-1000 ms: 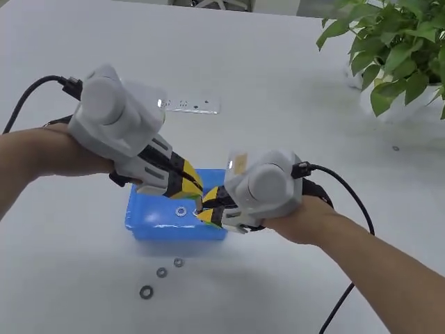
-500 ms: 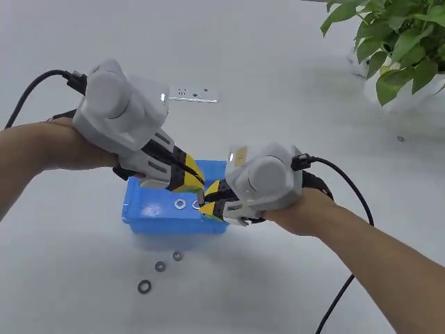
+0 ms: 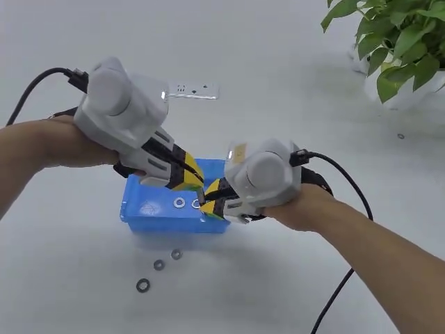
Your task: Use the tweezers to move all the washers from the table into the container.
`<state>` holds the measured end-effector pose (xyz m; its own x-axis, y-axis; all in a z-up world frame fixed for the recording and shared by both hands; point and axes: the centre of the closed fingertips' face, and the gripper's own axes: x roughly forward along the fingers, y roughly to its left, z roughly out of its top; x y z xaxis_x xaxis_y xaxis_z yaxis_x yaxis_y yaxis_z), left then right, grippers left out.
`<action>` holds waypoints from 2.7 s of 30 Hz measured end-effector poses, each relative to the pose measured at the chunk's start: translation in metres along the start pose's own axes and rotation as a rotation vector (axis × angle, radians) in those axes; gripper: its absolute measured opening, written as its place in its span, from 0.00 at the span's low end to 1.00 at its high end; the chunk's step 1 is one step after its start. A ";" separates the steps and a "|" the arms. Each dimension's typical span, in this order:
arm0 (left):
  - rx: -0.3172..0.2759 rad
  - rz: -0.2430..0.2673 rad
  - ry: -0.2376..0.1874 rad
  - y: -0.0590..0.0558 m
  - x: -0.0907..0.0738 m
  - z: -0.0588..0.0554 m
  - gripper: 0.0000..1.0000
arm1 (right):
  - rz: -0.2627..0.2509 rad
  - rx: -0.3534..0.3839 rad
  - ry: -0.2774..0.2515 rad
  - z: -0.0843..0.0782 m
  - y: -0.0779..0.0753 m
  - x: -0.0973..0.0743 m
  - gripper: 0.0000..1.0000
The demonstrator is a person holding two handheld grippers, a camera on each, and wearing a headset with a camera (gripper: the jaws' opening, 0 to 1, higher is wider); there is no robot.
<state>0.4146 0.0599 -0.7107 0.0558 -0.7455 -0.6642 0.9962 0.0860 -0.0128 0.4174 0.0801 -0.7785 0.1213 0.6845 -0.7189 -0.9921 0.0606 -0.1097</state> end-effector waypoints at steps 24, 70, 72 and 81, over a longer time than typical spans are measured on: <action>-0.006 0.008 -0.006 0.002 -0.001 0.004 0.06 | 0.009 0.003 -0.004 0.002 -0.001 -0.002 0.11; 0.062 0.043 0.041 -0.042 -0.044 0.024 0.06 | -0.020 -0.058 -0.073 0.051 0.031 -0.030 0.11; 0.061 0.043 0.043 -0.045 -0.045 0.023 0.06 | -0.017 -0.058 -0.073 0.051 0.034 -0.029 0.11; 0.060 0.055 0.041 -0.048 -0.047 0.021 0.06 | -0.018 -0.067 -0.076 0.053 0.038 -0.028 0.11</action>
<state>0.3656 0.0765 -0.6634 0.1091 -0.7133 -0.6923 0.9940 0.0852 0.0688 0.3748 0.1011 -0.7261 0.1342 0.7371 -0.6623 -0.9852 0.0270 -0.1695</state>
